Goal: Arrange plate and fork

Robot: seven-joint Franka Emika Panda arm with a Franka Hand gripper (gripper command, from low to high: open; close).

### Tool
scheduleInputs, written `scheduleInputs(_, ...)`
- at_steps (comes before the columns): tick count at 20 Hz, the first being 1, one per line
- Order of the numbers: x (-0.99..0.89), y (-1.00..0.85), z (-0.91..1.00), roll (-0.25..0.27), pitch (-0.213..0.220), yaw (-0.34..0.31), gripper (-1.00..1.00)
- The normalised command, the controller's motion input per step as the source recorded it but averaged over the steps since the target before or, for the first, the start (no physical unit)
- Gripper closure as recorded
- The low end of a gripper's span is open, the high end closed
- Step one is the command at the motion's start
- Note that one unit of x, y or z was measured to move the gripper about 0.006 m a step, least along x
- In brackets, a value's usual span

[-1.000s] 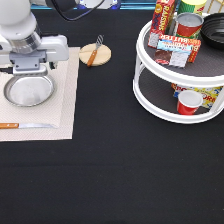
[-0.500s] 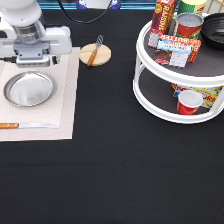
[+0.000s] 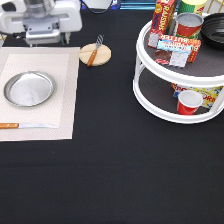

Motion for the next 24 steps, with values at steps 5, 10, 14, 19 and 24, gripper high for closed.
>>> scheduleInputs(5, -0.43, 0.83, -0.09, -0.087, -0.097, -0.036, -1.0)
scheduleInputs(10, -0.55, 0.66, -0.27, -0.077, -0.077, -0.058, -1.0)
scheduleInputs(14, -0.7, 0.29, -0.38, -0.036, -0.089, -0.074, -1.0)
scheduleInputs(19, -0.78, 0.08, -0.43, -0.006, -0.132, -0.047, -1.0)
scheduleInputs(24, -0.84, 0.0, -0.44, 0.0, -0.16, -0.028, -1.0)
